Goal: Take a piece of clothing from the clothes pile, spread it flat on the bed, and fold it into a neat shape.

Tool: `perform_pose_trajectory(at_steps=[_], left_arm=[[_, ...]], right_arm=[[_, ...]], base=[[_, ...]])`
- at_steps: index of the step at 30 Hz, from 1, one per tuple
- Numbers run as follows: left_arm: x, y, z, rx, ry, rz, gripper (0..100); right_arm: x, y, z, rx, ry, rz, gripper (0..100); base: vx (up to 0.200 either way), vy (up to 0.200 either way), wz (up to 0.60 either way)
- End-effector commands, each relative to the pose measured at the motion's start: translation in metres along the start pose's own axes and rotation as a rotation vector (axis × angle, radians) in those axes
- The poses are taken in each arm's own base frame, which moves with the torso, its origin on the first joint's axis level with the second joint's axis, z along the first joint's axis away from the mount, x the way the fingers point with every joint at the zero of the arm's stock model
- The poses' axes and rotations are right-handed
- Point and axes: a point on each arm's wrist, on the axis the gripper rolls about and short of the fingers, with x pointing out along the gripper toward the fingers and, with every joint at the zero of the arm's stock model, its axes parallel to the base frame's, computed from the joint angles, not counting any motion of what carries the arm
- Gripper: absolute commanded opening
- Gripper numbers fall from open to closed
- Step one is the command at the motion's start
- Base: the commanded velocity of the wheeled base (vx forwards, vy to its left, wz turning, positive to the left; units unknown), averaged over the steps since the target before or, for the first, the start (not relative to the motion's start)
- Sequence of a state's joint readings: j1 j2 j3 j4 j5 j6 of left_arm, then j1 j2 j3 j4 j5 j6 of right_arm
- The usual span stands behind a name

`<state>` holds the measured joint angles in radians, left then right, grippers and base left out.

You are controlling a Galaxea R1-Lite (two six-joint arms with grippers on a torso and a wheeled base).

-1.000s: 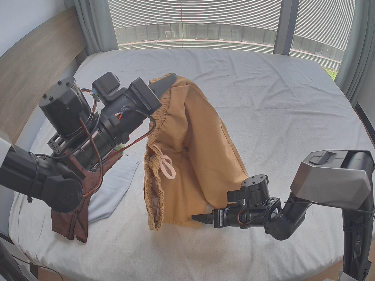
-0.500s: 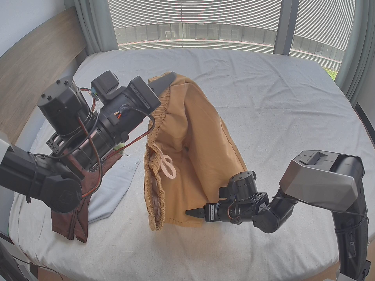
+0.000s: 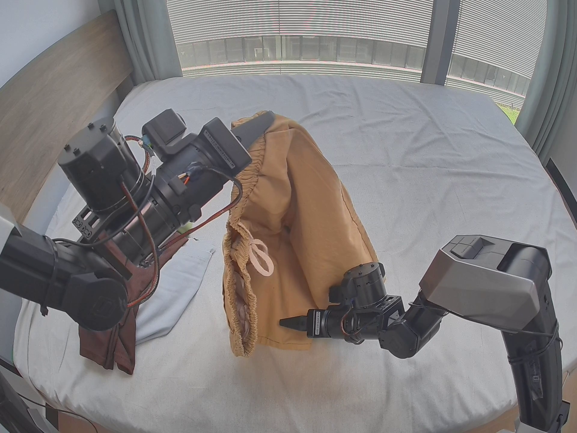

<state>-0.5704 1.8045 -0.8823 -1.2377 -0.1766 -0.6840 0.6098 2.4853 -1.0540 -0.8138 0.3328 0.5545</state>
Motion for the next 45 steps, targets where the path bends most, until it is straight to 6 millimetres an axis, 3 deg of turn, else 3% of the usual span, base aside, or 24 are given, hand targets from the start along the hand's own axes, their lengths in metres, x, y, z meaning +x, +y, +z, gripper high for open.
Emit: perform_pose_trajectory(at_steps=[1,11,16,23,31,38,45], left_arm=[[0.0,0.0,0.0,0.0,-0.004,0.007,0],[0.0,0.002,0.001,0.0,-0.011,0.016,0],[0.001,0.002,0.002,-0.001,-0.015,0.015,0],[0.0,0.005,-0.002,-0.003,-0.004,0.024,0],[-0.001,0.011,-0.01,-0.008,0.024,0.043,0],[0.007,0.029,-0.032,-0.002,0.017,0.036,0],[0.005,0.039,-0.044,0.004,0.03,0.046,0]], right_arm=[[0.003,-0.001,-0.001,0.003,0.002,0.001,0],[-0.013,-0.017,-0.009,0.027,-0.001,-0.072,0],[-0.055,-0.027,0.003,0.014,-0.048,-0.112,0],[-0.1,-0.024,0.013,0.016,-0.094,-0.141,0],[-0.132,-0.031,0.017,0.02,-0.129,-0.182,0],[-0.163,-0.031,0.019,0.05,-0.1,-0.24,0],[-0.172,-0.032,0.014,0.087,-0.043,-0.286,0]], base=[[0.0,0.0,0.0],[0.0,0.0,0.0],[0.0,0.0,0.0],[0.0,0.0,0.0],[0.0,0.0,0.0],[0.0,0.0,0.0],[0.0,0.0,0.0]])
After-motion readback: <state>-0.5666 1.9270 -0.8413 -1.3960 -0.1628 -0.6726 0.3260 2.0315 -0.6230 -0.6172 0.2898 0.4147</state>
